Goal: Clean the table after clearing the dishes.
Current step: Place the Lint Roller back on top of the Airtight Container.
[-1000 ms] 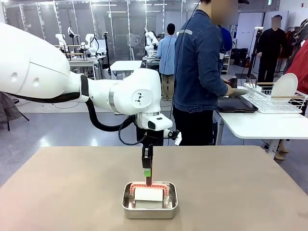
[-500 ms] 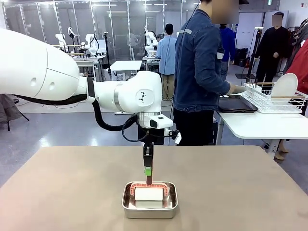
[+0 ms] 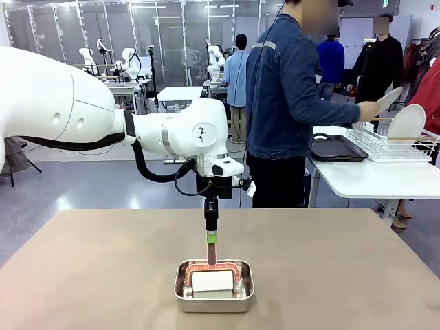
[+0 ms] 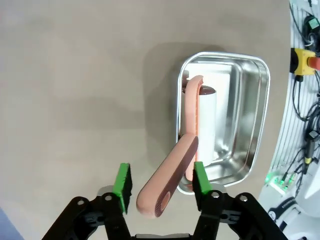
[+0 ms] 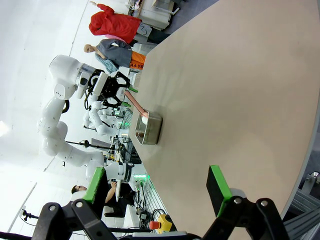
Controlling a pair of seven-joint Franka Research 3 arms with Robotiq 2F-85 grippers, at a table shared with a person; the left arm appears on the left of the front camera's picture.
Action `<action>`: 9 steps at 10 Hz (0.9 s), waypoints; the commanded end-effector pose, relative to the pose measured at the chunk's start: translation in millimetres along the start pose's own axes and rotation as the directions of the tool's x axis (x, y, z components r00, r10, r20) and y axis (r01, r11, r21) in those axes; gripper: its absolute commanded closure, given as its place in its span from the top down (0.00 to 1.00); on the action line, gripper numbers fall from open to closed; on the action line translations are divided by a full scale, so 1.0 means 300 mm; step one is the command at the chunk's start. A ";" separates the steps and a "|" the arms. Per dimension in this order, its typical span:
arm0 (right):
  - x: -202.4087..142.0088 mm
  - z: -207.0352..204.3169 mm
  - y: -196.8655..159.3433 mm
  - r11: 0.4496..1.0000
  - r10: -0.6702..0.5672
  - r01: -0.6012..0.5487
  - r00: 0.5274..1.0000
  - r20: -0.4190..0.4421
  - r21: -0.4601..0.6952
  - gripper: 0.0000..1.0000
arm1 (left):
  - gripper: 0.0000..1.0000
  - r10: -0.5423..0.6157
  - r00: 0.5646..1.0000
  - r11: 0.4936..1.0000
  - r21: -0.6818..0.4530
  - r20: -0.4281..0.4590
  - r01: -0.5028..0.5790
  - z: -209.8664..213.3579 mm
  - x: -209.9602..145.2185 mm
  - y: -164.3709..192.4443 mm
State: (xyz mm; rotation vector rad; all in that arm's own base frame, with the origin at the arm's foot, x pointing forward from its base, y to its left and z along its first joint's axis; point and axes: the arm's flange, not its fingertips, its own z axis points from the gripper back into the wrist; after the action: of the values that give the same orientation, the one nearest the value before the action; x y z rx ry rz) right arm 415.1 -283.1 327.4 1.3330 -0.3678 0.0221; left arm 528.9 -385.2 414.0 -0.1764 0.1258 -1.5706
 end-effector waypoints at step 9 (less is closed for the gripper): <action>-0.001 -0.003 0.016 1.000 0.004 -0.004 1.000 -0.003 0.000 1.00 | 1.00 0.006 1.000 1.000 0.031 0.013 -0.006 0.066 -0.011 0.000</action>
State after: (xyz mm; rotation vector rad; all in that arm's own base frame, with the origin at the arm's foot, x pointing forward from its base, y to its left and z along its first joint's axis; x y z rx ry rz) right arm 415.1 -283.1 327.4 1.3330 -0.3678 0.0221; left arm 534.0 -379.9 432.4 -0.1640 0.0907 -1.5616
